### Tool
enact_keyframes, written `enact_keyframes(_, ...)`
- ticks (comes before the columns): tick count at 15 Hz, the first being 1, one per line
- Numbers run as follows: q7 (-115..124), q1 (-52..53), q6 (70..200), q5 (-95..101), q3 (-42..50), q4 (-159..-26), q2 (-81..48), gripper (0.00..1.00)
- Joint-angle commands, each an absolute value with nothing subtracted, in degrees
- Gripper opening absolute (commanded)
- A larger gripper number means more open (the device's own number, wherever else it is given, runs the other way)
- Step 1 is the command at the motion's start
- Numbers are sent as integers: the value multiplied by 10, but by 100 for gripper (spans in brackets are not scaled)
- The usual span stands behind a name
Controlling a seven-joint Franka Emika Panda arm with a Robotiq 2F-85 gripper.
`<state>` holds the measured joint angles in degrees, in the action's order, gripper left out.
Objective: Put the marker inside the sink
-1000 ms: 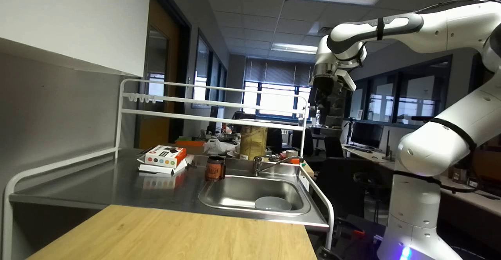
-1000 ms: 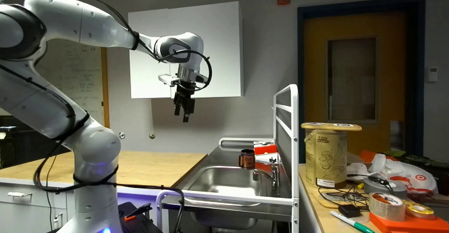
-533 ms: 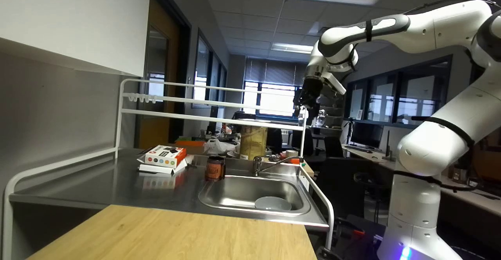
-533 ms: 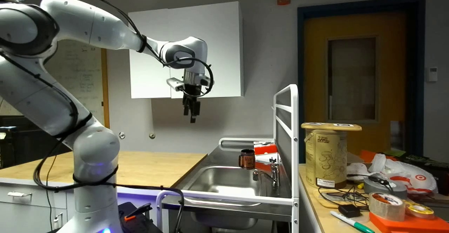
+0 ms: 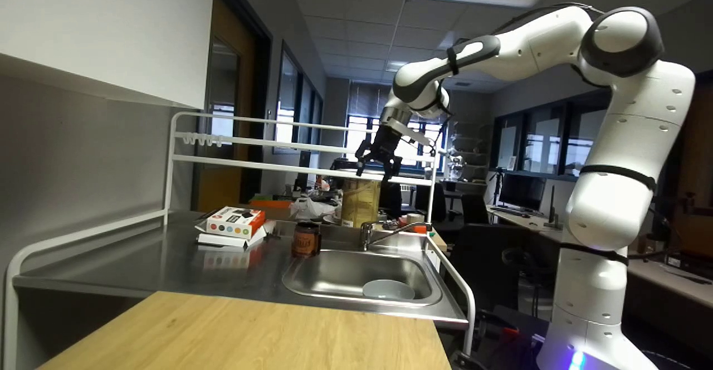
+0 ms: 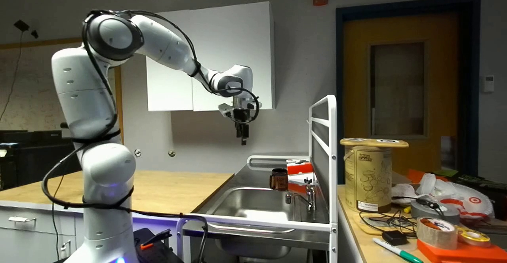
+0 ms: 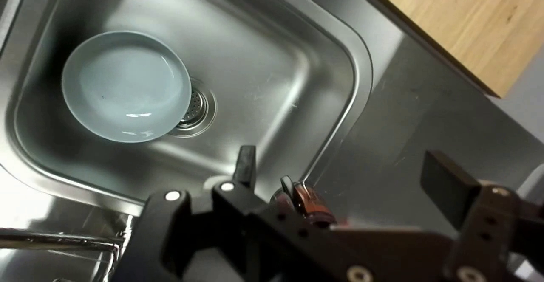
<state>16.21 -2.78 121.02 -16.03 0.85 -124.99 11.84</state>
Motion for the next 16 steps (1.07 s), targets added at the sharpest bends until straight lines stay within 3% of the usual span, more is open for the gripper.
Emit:
enact_keyframes(1, 247, -24, 1193, -110, -7, -1104, -15, 100)
enact_keyframes(16, 415, -2, 993, -71, 39, -651, -385, 100)
